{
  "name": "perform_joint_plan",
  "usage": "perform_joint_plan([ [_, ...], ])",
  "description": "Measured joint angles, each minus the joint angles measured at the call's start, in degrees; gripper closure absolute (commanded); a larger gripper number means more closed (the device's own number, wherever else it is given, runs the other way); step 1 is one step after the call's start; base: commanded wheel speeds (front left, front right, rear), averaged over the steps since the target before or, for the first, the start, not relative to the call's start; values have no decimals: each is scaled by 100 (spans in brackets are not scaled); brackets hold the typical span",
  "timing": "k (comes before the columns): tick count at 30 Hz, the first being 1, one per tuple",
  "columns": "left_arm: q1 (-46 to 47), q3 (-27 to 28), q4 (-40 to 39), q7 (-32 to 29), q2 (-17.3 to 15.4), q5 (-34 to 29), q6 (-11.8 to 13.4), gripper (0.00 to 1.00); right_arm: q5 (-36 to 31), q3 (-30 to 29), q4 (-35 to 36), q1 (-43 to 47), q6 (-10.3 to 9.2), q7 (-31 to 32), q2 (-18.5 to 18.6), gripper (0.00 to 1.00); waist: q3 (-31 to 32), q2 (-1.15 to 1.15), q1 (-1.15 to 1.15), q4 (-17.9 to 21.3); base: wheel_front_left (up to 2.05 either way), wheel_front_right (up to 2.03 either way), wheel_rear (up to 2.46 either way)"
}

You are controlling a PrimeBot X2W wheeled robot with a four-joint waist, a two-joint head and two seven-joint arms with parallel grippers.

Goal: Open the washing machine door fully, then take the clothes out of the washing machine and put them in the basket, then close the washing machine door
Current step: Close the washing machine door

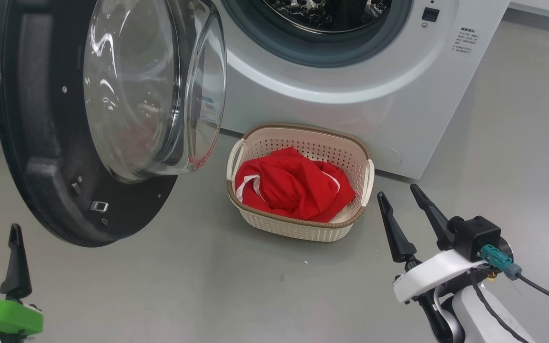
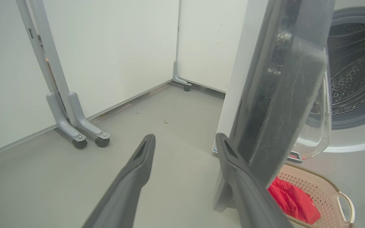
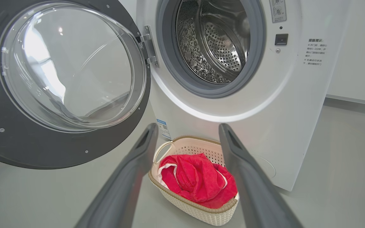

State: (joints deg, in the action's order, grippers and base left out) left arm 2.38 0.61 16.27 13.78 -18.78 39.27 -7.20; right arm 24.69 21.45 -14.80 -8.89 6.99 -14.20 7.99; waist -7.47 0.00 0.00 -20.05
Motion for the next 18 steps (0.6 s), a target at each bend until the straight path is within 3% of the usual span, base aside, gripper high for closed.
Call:
perform_joint_plan([
  [18,65,-86,153,47,-29,-3,0,0,-1,-2,15,3,0,0,-33,0,25,0,0,8,0,0,0],
])
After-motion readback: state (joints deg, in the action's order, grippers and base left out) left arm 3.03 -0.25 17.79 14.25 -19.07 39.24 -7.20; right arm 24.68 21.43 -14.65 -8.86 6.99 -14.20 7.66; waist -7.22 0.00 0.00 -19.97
